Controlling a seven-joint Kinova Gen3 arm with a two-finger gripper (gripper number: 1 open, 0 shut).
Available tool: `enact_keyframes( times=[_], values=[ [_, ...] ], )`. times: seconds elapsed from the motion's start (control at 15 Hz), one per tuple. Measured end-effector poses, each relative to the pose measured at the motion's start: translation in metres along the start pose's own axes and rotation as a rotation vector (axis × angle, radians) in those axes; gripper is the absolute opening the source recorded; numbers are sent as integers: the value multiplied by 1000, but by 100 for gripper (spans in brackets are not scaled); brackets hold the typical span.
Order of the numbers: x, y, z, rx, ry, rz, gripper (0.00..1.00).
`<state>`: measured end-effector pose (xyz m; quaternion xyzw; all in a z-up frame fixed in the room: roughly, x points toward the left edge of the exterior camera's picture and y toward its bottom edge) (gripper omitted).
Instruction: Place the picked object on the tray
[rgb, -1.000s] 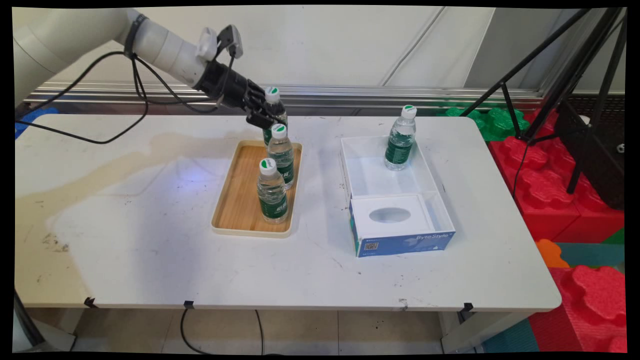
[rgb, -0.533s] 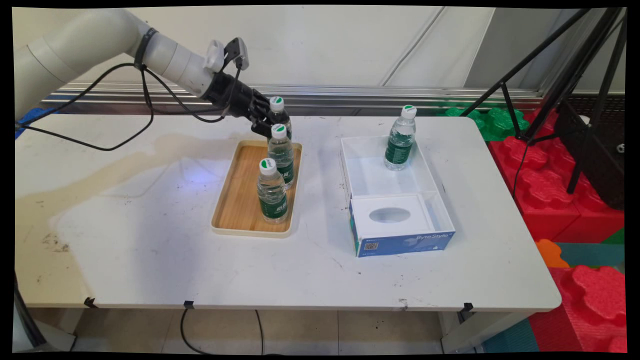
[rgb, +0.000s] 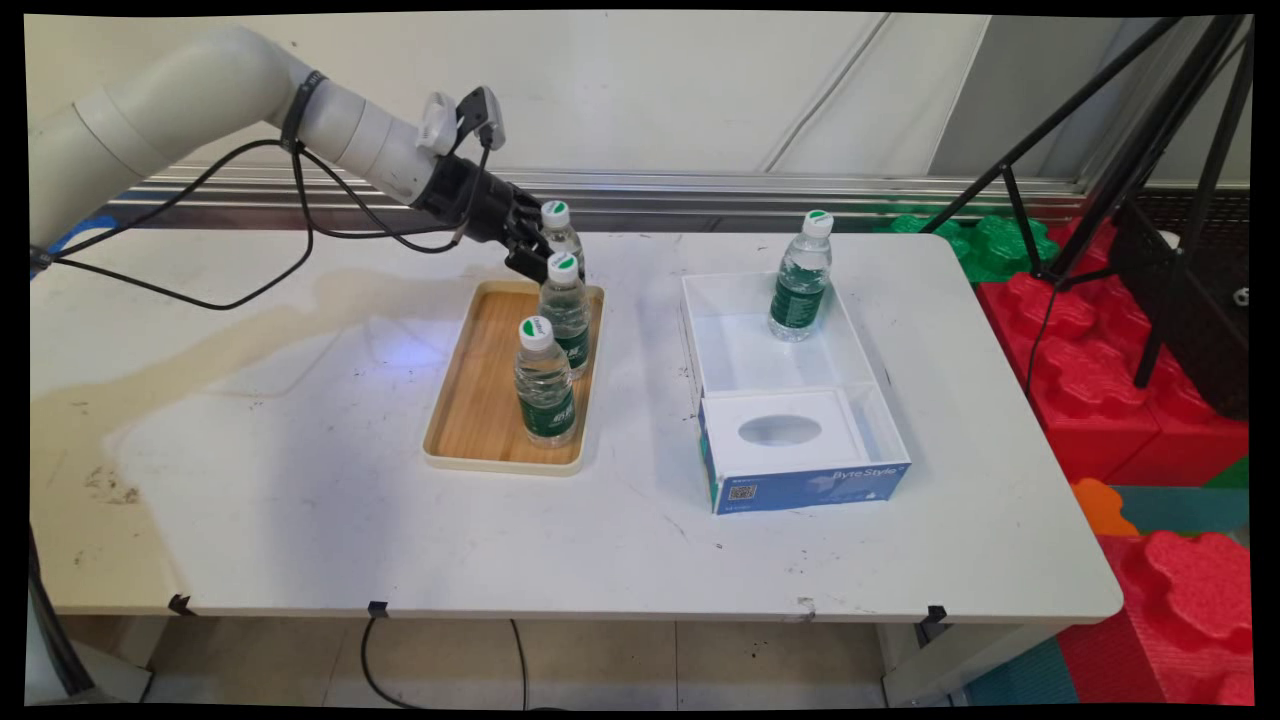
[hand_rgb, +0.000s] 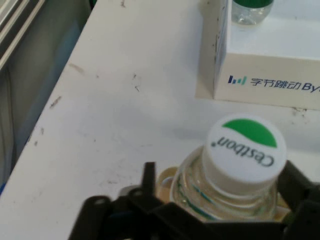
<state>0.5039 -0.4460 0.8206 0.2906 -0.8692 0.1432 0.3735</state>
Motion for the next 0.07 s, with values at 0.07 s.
enact_keyframes(
  times=[0.07],
  values=[
    [0,0,1,2,3,-4,100]
  ],
)
